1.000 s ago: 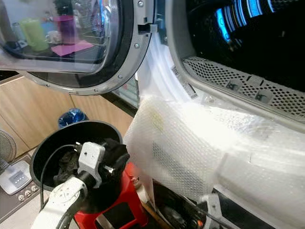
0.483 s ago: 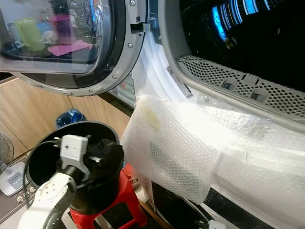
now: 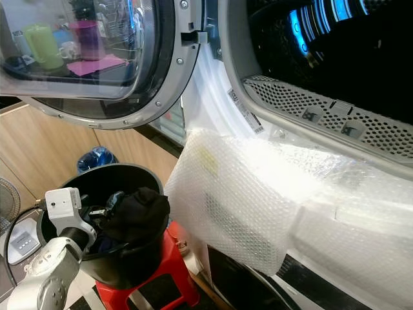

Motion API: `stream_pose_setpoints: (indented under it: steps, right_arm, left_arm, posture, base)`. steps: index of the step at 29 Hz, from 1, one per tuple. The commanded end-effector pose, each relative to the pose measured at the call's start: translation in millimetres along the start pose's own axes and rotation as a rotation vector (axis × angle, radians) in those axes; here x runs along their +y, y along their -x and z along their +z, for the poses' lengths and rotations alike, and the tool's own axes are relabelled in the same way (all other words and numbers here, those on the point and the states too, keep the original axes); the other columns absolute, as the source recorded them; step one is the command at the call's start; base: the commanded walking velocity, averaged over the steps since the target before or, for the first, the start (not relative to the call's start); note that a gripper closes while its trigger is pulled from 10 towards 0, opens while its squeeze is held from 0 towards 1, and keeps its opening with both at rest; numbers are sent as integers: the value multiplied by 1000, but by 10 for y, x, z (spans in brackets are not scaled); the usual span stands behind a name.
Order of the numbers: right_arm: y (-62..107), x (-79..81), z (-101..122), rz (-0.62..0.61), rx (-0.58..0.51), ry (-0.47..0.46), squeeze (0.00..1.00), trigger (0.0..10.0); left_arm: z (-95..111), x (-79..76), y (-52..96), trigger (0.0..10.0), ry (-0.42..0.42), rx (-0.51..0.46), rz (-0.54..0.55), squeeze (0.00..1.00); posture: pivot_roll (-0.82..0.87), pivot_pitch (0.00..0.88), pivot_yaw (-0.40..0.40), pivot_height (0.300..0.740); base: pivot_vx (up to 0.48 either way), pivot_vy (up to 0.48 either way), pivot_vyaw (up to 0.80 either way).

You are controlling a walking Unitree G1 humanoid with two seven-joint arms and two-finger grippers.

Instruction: Clothes washing

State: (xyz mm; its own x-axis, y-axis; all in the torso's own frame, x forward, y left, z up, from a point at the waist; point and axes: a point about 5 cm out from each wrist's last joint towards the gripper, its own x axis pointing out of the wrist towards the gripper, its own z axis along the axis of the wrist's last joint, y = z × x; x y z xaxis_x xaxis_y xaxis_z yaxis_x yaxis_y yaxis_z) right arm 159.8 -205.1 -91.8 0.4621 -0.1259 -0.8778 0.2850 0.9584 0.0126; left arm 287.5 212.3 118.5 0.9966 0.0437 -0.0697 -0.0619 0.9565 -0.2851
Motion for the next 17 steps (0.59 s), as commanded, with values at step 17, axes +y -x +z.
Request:
stream_pose_setpoints:
  steps: [17]
  right_arm:
    - [-7, -23, 24, -27, -30, 83, 0, 10000]
  left_arm:
    - [-237, 60, -256, 10000, 140, 173, -35, 1000]
  posture:
    - [-68, 88, -42, 740]
  base:
    - [0, 0, 0]
